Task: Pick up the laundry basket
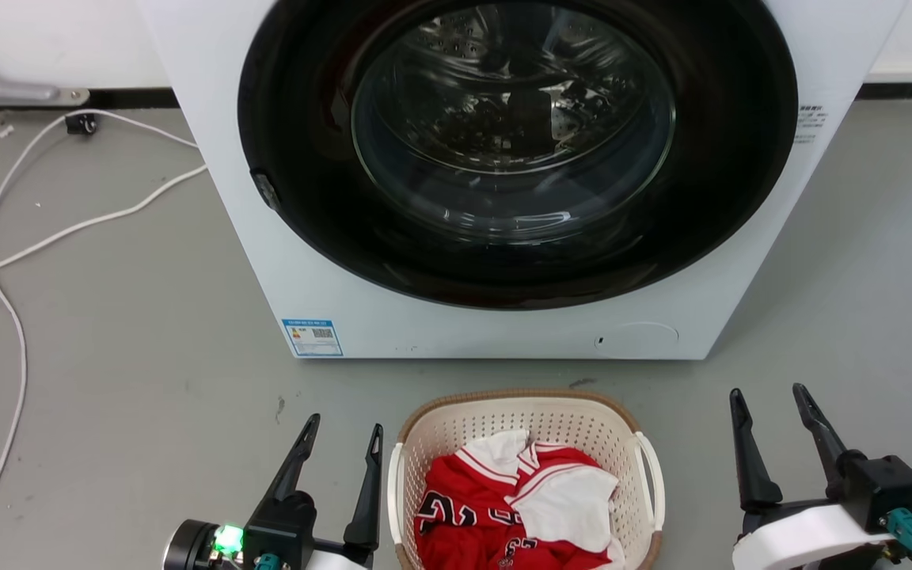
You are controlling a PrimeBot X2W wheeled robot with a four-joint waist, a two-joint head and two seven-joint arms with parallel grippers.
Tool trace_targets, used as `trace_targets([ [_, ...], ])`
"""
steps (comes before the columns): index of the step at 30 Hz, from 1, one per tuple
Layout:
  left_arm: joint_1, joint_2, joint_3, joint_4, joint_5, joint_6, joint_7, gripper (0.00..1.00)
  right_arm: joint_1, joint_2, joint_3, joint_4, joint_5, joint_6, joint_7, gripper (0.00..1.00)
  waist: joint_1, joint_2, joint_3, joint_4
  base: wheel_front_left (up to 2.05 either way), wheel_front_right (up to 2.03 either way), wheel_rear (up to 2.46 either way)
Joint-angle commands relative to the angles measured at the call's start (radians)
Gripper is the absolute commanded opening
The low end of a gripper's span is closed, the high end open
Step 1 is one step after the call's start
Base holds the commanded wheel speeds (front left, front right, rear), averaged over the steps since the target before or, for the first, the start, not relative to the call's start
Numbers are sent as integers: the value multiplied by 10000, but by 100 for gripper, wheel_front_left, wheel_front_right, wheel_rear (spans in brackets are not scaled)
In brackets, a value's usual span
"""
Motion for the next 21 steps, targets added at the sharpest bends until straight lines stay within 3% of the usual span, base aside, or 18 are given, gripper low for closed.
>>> trace_targets([
  [1, -86, -12, 47, 13, 67, -1, -52, 100, -166, -41, -46, 45, 26, -7, -25, 100, 0, 0, 134, -30, 0, 0, 0],
  [12, -1895, 316, 131, 1028, 73, -547, -41, 100, -1455, -37, -238, 278, -172, -5, -23, 100, 0, 0, 2570, 40, 0, 0, 0],
  [21, -3757, 645, 193, 2723, -46, -1001, -41, 100, -3088, -29, -385, 1792, -141, -7, -23, 100, 0, 0, 4558, -22, 0, 0, 0],
])
